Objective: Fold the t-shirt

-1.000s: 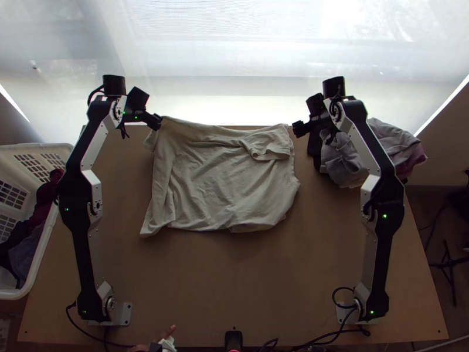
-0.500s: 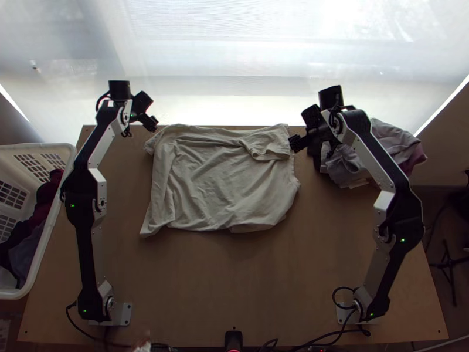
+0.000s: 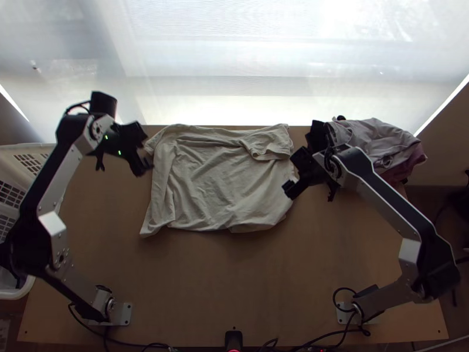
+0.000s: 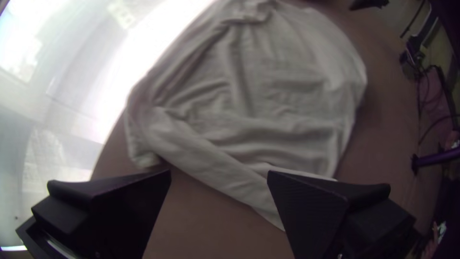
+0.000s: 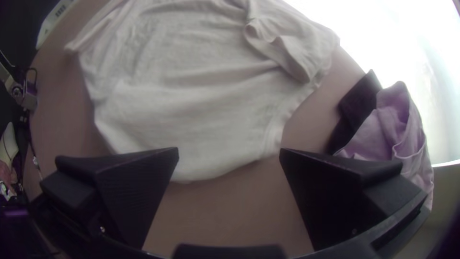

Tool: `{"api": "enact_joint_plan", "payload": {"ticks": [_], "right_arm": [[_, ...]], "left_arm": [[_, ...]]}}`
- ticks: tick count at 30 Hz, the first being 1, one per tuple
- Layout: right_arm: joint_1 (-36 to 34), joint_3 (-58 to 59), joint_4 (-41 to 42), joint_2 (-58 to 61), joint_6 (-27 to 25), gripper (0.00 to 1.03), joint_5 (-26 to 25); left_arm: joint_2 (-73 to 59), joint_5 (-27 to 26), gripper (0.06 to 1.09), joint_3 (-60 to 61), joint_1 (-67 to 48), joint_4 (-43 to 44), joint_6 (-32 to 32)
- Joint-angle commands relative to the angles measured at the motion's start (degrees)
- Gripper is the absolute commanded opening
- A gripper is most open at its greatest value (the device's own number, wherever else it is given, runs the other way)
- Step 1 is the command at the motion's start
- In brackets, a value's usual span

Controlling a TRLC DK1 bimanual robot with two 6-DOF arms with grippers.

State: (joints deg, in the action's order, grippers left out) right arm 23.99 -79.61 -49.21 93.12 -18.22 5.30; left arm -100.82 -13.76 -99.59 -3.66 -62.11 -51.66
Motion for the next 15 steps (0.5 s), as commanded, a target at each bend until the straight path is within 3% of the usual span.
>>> {"api": "enact_joint_plan", "payload": {"ticks": [1, 7, 15], "right_arm": [[5.8, 9.4, -1.4, -7.3, 1.9, 0.97, 1.6], [12.8, 11.7, -2.8, -7.4, 3.3, 0.96, 3.0], [14.4, 14.0, -1.6, -5.5, 3.4, 0.96, 3.3]], "left_arm": [[16.7, 0.3, 1.03, 23.6, -6.8, -1.5, -1.9], [23.6, 5.7, 1.03, 36.0, -12.0, 5.9, -4.1], [33.3, 9.2, 1.03, 47.6, -16.7, 11.4, -4.8]]}}
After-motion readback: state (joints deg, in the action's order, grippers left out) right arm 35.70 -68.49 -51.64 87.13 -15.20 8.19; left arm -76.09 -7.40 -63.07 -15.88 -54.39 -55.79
